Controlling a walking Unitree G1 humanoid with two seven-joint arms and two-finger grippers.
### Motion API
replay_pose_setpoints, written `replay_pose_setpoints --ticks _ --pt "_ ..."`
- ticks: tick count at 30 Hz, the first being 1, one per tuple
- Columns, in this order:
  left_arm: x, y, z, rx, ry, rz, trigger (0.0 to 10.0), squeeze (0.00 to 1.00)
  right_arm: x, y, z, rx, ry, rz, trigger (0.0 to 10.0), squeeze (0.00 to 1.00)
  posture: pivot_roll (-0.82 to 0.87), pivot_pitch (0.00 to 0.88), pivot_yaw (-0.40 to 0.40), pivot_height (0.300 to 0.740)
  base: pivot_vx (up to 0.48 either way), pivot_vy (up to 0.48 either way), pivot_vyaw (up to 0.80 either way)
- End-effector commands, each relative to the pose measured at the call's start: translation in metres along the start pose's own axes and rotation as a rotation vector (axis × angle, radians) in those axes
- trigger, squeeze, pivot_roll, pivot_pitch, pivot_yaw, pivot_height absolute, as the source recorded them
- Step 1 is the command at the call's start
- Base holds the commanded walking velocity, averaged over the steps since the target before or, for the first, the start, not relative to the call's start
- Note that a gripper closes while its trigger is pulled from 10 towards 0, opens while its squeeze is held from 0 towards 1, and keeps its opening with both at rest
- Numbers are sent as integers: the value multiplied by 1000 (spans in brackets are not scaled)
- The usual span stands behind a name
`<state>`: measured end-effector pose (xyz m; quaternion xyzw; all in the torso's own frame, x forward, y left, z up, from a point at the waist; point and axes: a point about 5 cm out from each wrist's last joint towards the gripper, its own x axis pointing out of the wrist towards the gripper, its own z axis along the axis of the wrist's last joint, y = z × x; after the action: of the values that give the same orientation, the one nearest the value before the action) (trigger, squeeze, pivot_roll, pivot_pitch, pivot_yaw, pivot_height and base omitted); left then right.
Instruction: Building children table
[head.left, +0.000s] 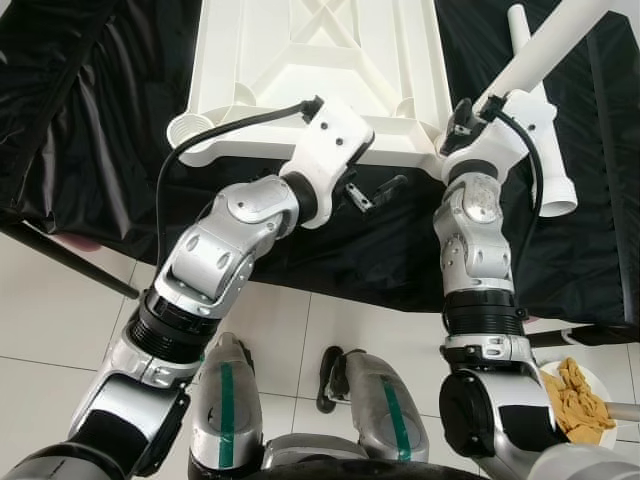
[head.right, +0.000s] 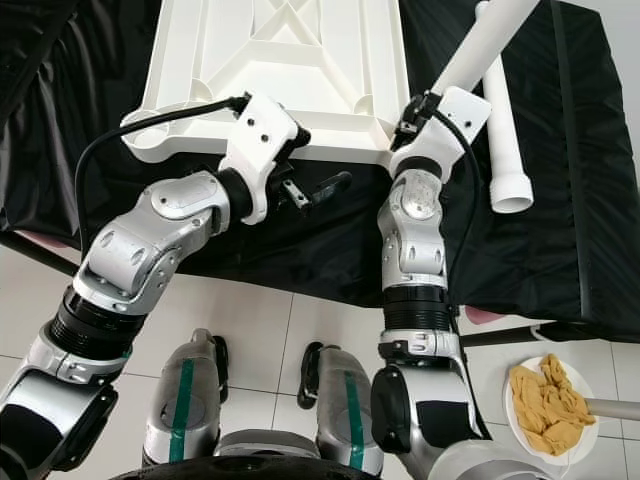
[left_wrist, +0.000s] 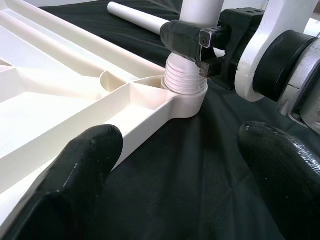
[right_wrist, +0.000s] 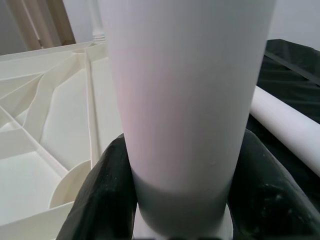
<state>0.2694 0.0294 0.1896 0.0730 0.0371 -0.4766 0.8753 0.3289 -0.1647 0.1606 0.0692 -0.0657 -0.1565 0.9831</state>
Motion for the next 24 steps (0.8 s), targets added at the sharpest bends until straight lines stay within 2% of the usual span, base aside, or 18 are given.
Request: replay_pose_setpoints --ticks 1,3,4,14,16,17,22,24 --pt "2 -1 2 4 -6 -18 10000 0 0 -10 -12 -12 62 -9 10000 0 117 86 -90 740 0 0 0" --pt "2 -1 2 3 -6 -18 10000 0 1 -12 -11 -17 59 -9 10000 0 117 86 -90 740 0 0 0" --pt "2 -1 2 3 -7 -18 10000 0 3 -16 -10 -15 53 -1 10000 1000 117 86 -90 740 0 0 0" --pt "2 -2 2 0 -7 -19 10000 0 11 -24 -3 -33 29 57 10000 1000 112 90 -88 740 0 0 0" --pt "2 -2 2 -3 -8 -19 10000 0 15 -28 -1 -40 28 60 10000 961 114 91 -91 740 0 0 0" --pt "3 -2 2 -4 -8 -18 10000 0 16 -28 0 -36 29 77 10000 0 115 91 -92 740 0 0 0" --pt "3 -2 2 -6 -9 -17 10000 0 17 -22 2 -20 35 183 10000 0 116 90 -92 740 0 0 0" --pt "3 -2 2 -6 -9 -16 10000 0 18 -18 3 -20 42 264 10000 0 116 87 -93 740 0 0 0"
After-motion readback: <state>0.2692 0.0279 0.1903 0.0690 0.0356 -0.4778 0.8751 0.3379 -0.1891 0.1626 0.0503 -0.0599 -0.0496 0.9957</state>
